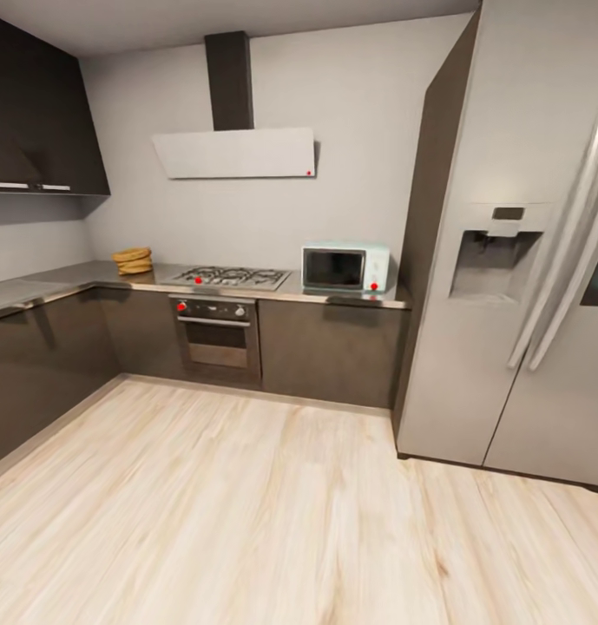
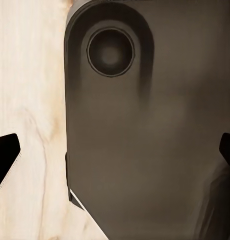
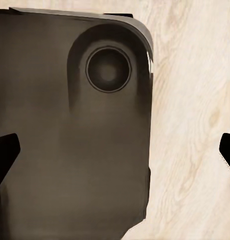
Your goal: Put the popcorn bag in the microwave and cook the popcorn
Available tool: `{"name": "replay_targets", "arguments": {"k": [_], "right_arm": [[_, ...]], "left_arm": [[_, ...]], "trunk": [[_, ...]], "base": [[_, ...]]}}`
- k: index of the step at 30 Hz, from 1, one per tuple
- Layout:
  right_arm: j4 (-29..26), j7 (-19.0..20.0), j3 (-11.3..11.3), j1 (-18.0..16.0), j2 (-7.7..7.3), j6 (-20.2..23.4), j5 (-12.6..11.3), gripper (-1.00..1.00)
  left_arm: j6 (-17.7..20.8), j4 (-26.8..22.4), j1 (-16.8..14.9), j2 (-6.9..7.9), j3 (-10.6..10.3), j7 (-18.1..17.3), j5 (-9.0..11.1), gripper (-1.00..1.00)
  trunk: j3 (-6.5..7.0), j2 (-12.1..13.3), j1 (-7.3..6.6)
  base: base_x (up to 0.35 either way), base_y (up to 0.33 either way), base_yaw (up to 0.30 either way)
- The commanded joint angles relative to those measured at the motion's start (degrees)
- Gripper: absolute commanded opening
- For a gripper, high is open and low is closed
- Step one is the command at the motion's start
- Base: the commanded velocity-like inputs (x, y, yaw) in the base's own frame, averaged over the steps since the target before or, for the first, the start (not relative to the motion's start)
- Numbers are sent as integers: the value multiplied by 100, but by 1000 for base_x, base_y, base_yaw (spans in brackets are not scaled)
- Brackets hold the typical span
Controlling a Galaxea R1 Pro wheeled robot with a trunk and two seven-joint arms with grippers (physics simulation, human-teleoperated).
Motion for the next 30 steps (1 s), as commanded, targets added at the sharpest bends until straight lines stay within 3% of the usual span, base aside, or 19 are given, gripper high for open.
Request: {"name": "replay_targets", "arguments": {"k": [1, 30], "right_arm": [[1, -6, 1, 0, 0, -20, 2, 100], [1, -6, -1, 0, 0, -20, -1, 100]], "left_arm": [[-1, -5, 0, -1, 10, 6, 17, 100], [-9, -5, 0, -1, 16, 6, 17, 100]], "trunk": [[-4, -2, 3], [-4, -2, 3]], "base": [[323, 0, 0], [323, 0, 0]]}}
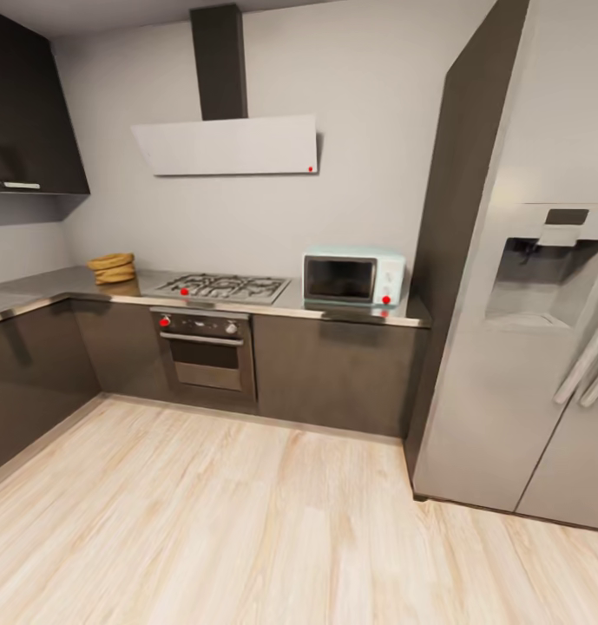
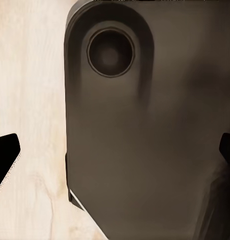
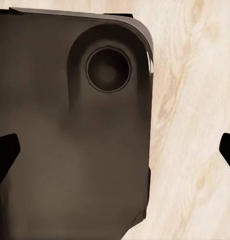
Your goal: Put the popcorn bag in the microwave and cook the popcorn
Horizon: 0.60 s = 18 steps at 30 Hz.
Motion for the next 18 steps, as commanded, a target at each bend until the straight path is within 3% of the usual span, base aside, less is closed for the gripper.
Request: {"name": "replay_targets", "arguments": {"k": [1, 18], "right_arm": [[1, -6, 2, 0, 0, -20, -1, 100], [1, -6, 2, 0, 0, -20, 4, 100]], "left_arm": [[-3, -4, 0, -1, 9, 6, 17, 100], [-43, -2, 0, -1, 10, 6, 17, 100]], "trunk": [[-4, -2, 3], [-4, -2, 3]], "base": [[323, 0, 0], [323, 0, 0]]}}
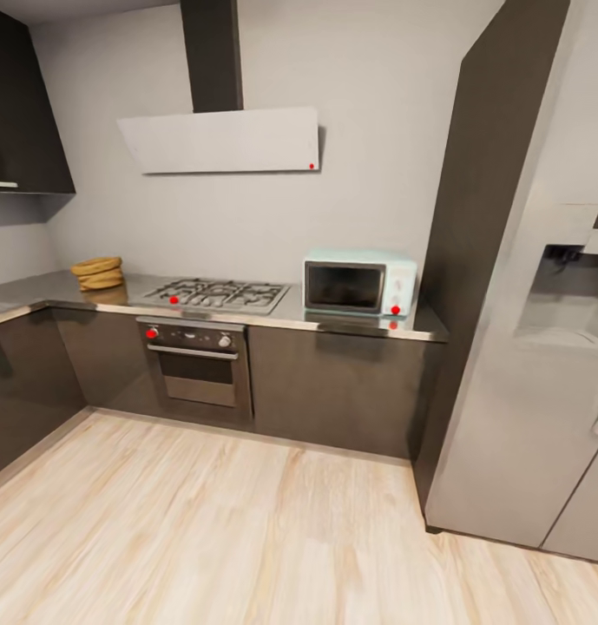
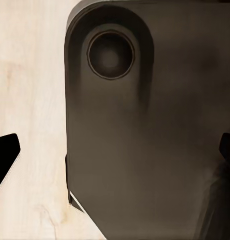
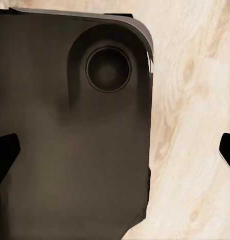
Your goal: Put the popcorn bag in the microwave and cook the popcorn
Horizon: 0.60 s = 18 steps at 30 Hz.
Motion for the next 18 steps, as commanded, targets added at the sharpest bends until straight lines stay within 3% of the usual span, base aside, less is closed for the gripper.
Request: {"name": "replay_targets", "arguments": {"k": [1, 18], "right_arm": [[1, -6, 4, 0, 0, -20, 2, 100], [1, -6, 2, 0, 0, -26, -22, 100]], "left_arm": [[-4, -5, 0, -1, 9, 6, 17, 100], [-13, -5, 0, -1, 9, 6, 9, 100]], "trunk": [[-4, -2, 3], [-4, -2, 3]], "base": [[323, 0, 0], [323, -2, 0]]}}
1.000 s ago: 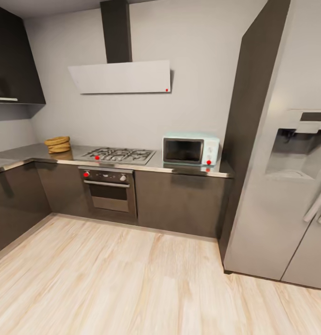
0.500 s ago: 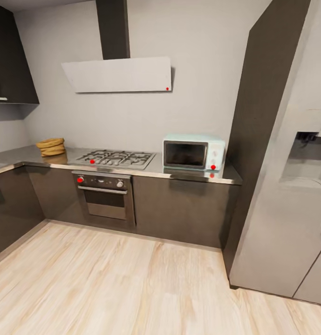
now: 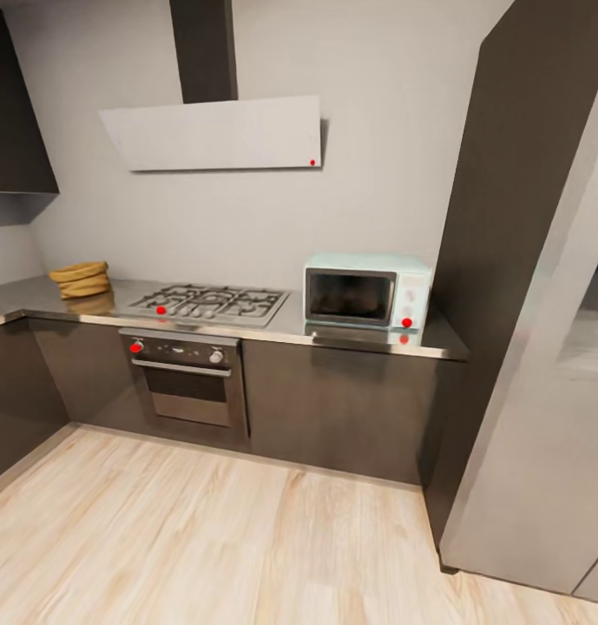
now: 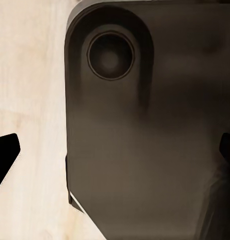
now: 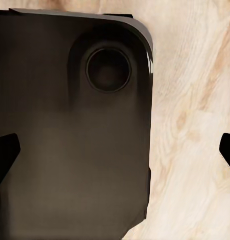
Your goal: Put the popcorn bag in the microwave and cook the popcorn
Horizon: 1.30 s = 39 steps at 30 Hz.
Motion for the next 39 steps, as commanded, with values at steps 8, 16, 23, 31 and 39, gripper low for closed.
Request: {"name": "replay_targets", "arguments": {"k": [8, 16, 23, 31, 39], "right_arm": [[1, -6, 3, 0, 0, -79, -14, 100], [1, -6, -11, 0, 0, -93, -35, 100], [1, -6, -15, 0, 0, -93, -38, 100], [1, -6, -15, 0, 0, -93, -38, 100], [1, -6, -15, 0, 0, -93, -38, 100]], "left_arm": [[-5, -3, 0, -1, 9, 6, 16, 100], [-5, -2, 0, -1, 9, 6, 16, 100], [-5, -2, 0, -1, 9, 6, 16, 100], [-5, -5, 0, -1, 9, 6, 16, 100], [-5, -1, 0, -1, 9, -2, 6, 100]], "trunk": [[-4, -2, 3], [-4, -2, 3], [-4, -2, 3], [-4, -2, 3], [-4, -2, 3]], "base": [[304, -120, 0], [173, -93, -77], [6, -3, -236], [0, 0, -244], [0, 0, -245]]}}
